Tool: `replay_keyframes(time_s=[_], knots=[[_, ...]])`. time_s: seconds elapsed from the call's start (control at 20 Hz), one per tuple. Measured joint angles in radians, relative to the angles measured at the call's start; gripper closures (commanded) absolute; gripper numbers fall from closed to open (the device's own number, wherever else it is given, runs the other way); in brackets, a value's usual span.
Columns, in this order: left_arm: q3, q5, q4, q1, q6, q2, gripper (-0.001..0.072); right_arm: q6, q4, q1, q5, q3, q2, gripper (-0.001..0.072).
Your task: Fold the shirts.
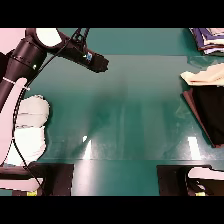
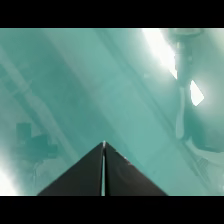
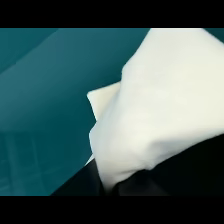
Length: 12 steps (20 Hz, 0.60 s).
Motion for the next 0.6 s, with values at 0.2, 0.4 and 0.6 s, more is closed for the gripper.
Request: replay_keyframes(time_s=[0.2, 0.4, 0.6], knots=[[0.000, 0.006, 0.000, -0.005, 0.000, 0.000, 0.0679, -0.006, 0.027, -0.027, 0.034, 0.107, 0.042, 0.0699], [0.000, 0.008, 0.000, -0.006, 0.001, 0.000, 0.0679, -0.008, 0.034, -0.077, 0.086, 0.143, 0.092, 0.0698], [0.000, 0.009, 0.000, -0.006, 0.005, 0.000, 0.0679, -0.009, 0.026, -0.132, 0.190, 0.092, 0.128, 0.0697]])
